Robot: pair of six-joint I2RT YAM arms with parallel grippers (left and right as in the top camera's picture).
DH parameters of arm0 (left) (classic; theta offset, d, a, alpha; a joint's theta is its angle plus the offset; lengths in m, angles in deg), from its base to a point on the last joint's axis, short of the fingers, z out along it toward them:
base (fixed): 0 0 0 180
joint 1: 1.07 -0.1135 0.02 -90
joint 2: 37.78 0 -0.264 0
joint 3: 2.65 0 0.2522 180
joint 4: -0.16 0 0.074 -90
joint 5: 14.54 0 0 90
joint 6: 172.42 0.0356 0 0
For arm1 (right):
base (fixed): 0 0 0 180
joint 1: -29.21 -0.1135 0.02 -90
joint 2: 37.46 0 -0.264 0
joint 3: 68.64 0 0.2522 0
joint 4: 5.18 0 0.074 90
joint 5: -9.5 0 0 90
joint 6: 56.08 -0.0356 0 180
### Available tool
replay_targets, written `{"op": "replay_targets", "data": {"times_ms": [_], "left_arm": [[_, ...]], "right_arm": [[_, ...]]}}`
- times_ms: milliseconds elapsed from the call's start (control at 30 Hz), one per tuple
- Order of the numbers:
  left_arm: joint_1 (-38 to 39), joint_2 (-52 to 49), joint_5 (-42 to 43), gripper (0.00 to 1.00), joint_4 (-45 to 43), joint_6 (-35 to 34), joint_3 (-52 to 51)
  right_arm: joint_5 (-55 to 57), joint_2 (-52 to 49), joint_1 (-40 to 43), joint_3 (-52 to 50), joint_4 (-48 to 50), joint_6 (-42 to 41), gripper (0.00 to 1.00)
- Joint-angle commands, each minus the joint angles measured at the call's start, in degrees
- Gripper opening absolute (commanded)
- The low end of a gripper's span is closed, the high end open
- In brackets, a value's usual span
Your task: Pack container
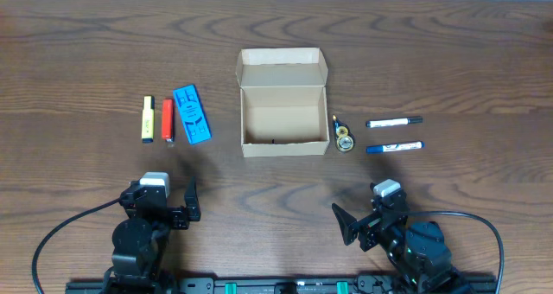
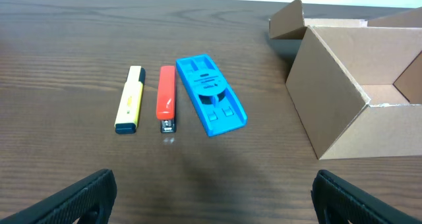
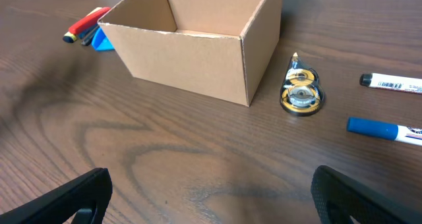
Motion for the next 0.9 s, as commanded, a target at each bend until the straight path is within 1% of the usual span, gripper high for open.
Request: {"op": "replay_targets", "data": {"times_ms": [0,133,233,300,367,467,600,700,867], "left_arm": [[-0.28,0.39,-0.20,0.95,0.13,0.20,-1.16],[-0.28,0.39,0.46,0.95,-0.63,0.20,-1.18],[-0.28,0.37,7.91,0.95,-2.14,-0.92,-1.18],[-0.28,0.17,10.97,0.95,-3.04,-4.85,-1.14],[-0.28,-0.63,10.95,0.95,-3.06,-7.72,-0.76],[-0.28,-3.74,10.49,0.95,-3.08,-7.54,1.36],[-0.28,-10.99,8.79,0.95,-3.74,-7.26,5.99],[-0.28,-18.71,7.34,0.96,-4.72,-5.99,9.68],[-0.28,-35.12,2.78,0.95,-7.13,-5.84,17.25]], "right_arm": [[0.52,0.52,-0.63,-0.22,0.02,0.61,0.99],[0.55,0.52,-0.63,-0.22,0.02,0.61,0.99],[0.52,0.52,-0.63,-0.20,0.02,0.61,0.99],[0.52,0.52,-0.63,-0.20,0.02,0.61,0.99],[0.52,0.52,-0.63,-0.22,0.02,0.61,0.99],[0.52,0.52,-0.63,-0.20,0.02,0.61,0.99],[0.52,0.52,-0.63,-0.22,0.02,0.61,0.99],[0.52,0.52,-0.63,-0.20,0.02,0.61,0.99],[0.52,0.52,-0.63,-0.20,0.02,0.61,0.99]]}}
